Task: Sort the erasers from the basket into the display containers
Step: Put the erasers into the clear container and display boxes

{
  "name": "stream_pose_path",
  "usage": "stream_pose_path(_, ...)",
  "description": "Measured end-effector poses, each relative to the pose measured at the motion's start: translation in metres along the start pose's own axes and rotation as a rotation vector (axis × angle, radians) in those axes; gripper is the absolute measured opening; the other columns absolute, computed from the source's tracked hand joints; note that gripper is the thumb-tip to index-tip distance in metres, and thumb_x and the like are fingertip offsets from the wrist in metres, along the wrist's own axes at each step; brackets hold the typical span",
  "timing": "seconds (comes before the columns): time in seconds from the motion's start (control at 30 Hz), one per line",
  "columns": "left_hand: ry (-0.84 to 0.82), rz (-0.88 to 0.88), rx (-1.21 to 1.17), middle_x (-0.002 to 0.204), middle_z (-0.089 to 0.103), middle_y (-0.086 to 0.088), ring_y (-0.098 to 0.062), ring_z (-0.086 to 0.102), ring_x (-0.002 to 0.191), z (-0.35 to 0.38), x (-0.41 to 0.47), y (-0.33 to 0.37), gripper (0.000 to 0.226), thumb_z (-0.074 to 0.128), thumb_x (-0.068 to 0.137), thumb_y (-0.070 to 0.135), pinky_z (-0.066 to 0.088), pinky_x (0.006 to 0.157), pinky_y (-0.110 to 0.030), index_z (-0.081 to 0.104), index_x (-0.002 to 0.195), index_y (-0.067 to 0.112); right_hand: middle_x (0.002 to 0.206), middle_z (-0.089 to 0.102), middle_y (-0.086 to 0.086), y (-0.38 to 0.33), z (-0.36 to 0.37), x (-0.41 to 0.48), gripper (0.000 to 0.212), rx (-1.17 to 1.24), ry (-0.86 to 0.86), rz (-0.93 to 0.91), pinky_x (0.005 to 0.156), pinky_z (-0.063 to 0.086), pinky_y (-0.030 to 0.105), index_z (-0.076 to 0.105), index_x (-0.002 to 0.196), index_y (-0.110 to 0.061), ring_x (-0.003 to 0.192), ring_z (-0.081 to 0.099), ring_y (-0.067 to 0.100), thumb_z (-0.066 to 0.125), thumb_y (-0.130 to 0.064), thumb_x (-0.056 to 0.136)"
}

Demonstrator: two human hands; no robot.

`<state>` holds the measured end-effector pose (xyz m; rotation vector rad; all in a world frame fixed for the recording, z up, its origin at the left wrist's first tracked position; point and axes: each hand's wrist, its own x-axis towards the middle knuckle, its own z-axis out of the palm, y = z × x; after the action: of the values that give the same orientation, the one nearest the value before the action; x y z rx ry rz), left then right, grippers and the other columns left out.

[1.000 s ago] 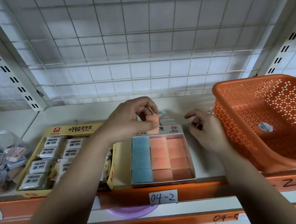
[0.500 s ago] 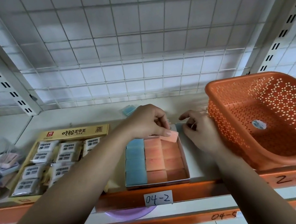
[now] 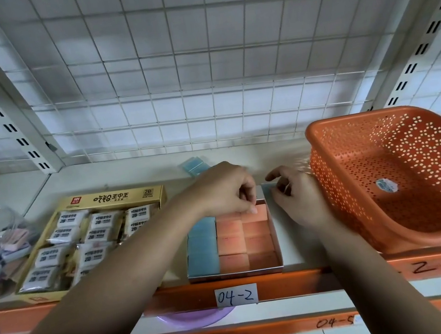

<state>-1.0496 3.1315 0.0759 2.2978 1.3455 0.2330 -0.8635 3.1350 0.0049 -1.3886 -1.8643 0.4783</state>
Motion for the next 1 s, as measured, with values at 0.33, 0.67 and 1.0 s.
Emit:
stream_pose_path(0.33, 0.042, -0.029, 0.145, 0.065, 0.056, 0.014, -0.002, 0.053, 0.068, 0.004, 0.003, 0.001, 0.032, 0.080, 0.073, 0.043, 0.041, 0.061, -0.025, 0.056, 0.063, 0.026, 0.072, 0.062, 0.003, 0.001, -0.001, -0.001, 0.024, 0.033, 0.008, -0.002, 0.059, 0.049, 0.035, 0.067, 0.098, -0.012, 0.062, 0.058, 0.015, 0.064, 0.004, 0.080)
stream_pose_path(0.67, 0.347, -0.134, -0.030, 0.084, 0.068, 0.009, 0.007, 0.056, 0.067, -0.059, -0.016, -0.055, 0.011, 0.069, 0.088, 0.030, 0.038, 0.061, -0.017, 0.072, 0.087, 0.020, 0.085, 0.070, -0.006, -0.036, -0.006, 0.019, 0.012, 0.090, -0.055, -0.035, 0.068, 0.048, 0.016, 0.074, 0.093, -0.016, 0.074, 0.064, 0.007, 0.065, -0.009, 0.088)
stream_pose_path(1.0, 0.557, -0.203, -0.222, 0.079, 0.068, 0.011, 0.001, 0.059, 0.074, -0.028, -0.015, -0.080, 0.010, 0.069, 0.088, 0.025, 0.047, 0.071, -0.023, 0.074, 0.085, 0.016, 0.086, 0.068, -0.006, -0.045, 0.010, 0.063, 0.013, -0.226, -0.372, 0.035, 0.066, 0.044, 0.022, 0.074, 0.091, -0.019, 0.081, 0.058, 0.011, 0.064, -0.028, 0.090)
